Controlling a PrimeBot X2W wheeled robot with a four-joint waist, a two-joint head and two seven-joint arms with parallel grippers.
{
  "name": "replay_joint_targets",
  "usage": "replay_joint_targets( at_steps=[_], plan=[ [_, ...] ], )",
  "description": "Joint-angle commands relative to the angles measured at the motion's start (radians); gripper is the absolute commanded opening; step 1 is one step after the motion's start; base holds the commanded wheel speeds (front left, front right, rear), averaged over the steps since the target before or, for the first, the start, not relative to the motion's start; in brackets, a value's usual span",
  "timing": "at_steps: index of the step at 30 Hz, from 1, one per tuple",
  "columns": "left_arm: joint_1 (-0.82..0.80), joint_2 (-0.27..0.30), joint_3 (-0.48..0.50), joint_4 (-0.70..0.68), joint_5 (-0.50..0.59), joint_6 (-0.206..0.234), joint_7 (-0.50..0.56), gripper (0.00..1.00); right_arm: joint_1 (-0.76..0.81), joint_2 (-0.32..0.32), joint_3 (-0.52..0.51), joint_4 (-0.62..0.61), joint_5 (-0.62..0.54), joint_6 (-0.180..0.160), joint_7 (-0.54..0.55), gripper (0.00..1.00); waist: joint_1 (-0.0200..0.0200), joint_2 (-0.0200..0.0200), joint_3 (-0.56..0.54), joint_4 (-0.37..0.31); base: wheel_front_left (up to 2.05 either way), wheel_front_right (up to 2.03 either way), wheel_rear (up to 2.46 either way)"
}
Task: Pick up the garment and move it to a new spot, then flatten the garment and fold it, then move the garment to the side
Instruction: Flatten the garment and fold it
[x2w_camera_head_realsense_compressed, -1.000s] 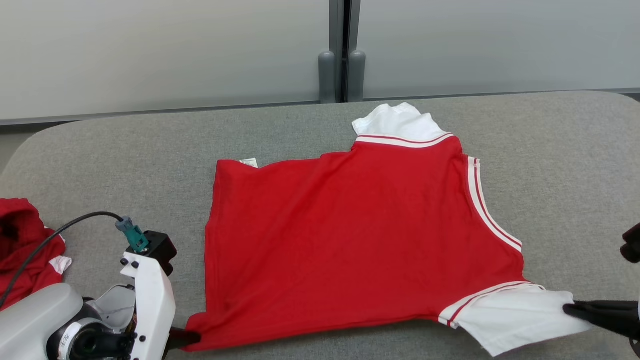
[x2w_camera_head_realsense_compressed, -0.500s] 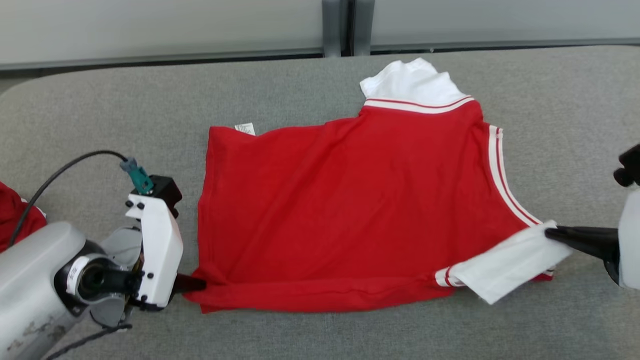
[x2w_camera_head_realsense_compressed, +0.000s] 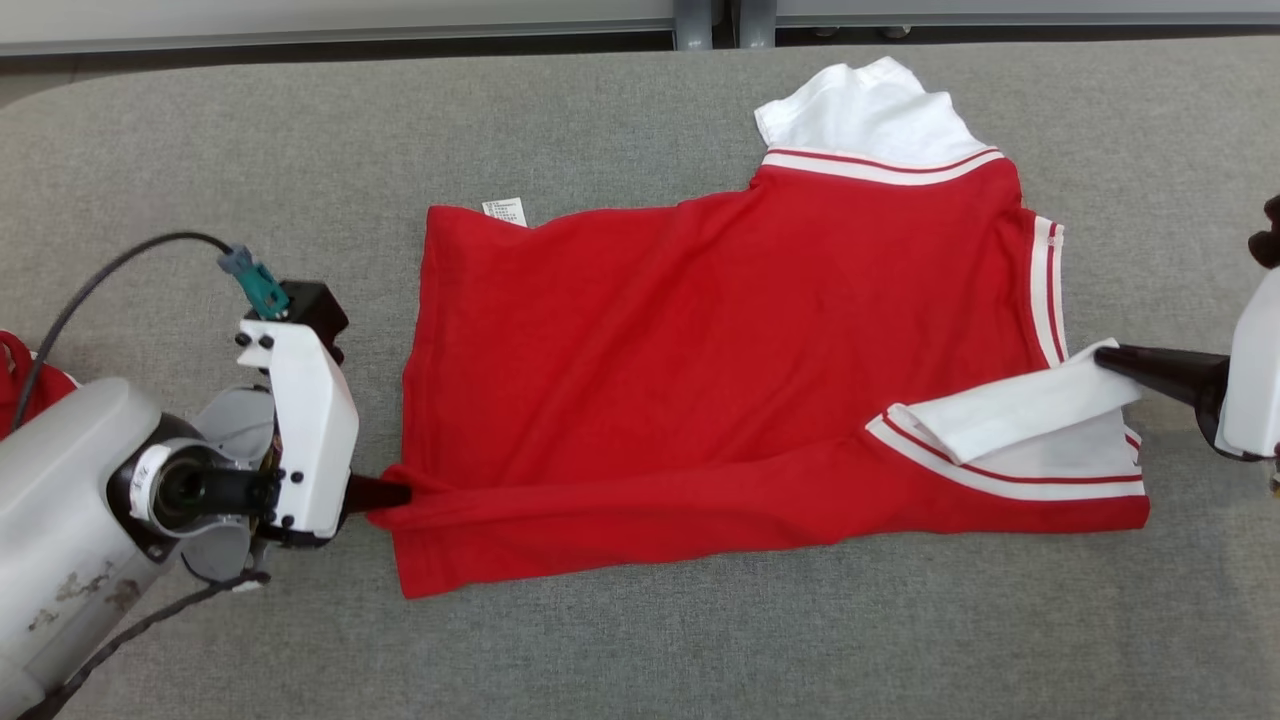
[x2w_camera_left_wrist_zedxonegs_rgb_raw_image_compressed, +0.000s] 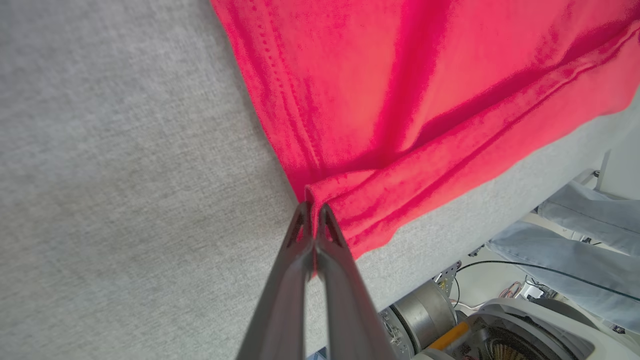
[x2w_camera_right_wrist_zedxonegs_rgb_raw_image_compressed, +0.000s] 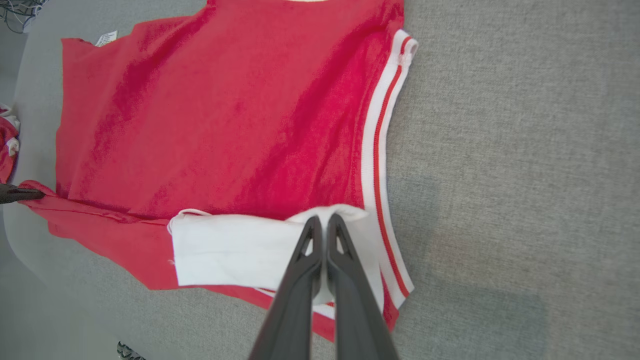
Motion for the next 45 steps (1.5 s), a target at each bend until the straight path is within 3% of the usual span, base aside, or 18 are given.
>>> replay_joint_targets(
  at_steps=[1,8,9,10,11,12,22,26,29,32,35,39,42,45],
  plan=[
    [-0.023,-0.005,0.008,0.011,0.001,-0.005,-0.006,0.0,-0.015,0.013,-0.017,0.013,-0.017,0.0,0.008,0.0,0.0,0.0,0.008,0.003,0.0,0.0,0.0],
    [-0.04,-0.039,0.018,0.051,0.0,-0.016,-0.019,0.0,-0.061,0.073,-0.061,0.052,-0.082,0.0,-0.007,0.0,0.0,0.0,0.029,0.008,0.0,0.0,0.0],
    [-0.041,-0.043,0.019,0.056,0.002,-0.019,-0.022,0.28,-0.064,0.08,-0.066,0.057,-0.092,0.0,-0.015,0.0,0.0,0.0,0.028,0.008,0.0,0.0,0.0],
    [-0.039,-0.047,0.019,0.063,0.002,-0.02,-0.025,0.66,-0.064,0.084,-0.071,0.064,-0.103,0.0,-0.026,0.04,0.0,0.0,0.025,0.008,0.0,0.0,0.0],
    [-0.036,-0.051,0.018,0.069,0.001,-0.022,-0.025,0.98,-0.063,0.092,-0.075,0.072,-0.112,0.0,-0.039,0.4,0.0,0.0,0.02,0.008,0.0,0.0,0.0],
    [-0.031,-0.053,0.018,0.074,-0.003,-0.024,-0.028,1.0,-0.06,0.101,-0.076,0.079,-0.119,0.0,-0.047,1.0,0.0,0.0,0.012,0.008,0.0,0.0,0.0],
    [0.021,-0.036,0.062,0.07,0.008,-0.064,-0.153,1.0,0.006,0.135,-0.084,0.085,-0.187,0.0,-0.26,1.0,0.0,0.0,-0.11,0.008,0.0,0.0,0.0],
    [0.055,-0.003,0.093,0.034,0.085,-0.078,-0.325,1.0,0.055,0.152,-0.095,0.051,-0.212,0.0,-0.44,1.0,0.0,0.0,-0.162,0.005,0.0,0.0,0.0],
    [0.111,0.007,0.13,0.01,0.14,-0.059,-0.512,1.0,0.105,0.167,-0.109,0.029,-0.24,0.0,-0.596,1.0,0.0,0.0,-0.193,0.003,0.0,0.0,0.0],
    [0.173,0.028,0.155,-0.013,0.229,-0.01,-0.706,1.0,0.166,0.173,-0.094,0.004,-0.263,0.0,-0.706,1.0,0.0,0.0,-0.216,-0.002,0.0,0.0,0.0],
    [0.253,0.013,0.177,-0.051,0.288,0.062,-0.887,1.0,0.236,0.181,-0.117,0.001,-0.295,0.0,-0.805,1.0,0.0,0.0,-0.229,0.0,0.0,0.0,0.0],
    [0.367,-0.008,0.191,-0.088,0.37,0.204,-1.096,1.0,0.329,0.219,-0.139,-0.027,-0.318,0.0,-0.933,1.0,0.0,0.0,-0.235,0.003,0.0,0.0,0.0],
    [0.459,-0.058,0.227,-0.134,0.39,0.283,-1.178,1.0,0.406,0.235,-0.157,-0.02,-0.326,0.0,-1.01,1.0,0.0,0.0,-0.23,0.002,0.0,0.0,0.0],
    [0.547,-0.11,0.289,-0.167,0.437,0.336,-1.195,1.0,0.448,0.25,-0.169,0.013,-0.345,0.001,-1.043,1.0,0.0,0.0,-0.217,0.004,0.0,0.0,0.0]
  ],
)
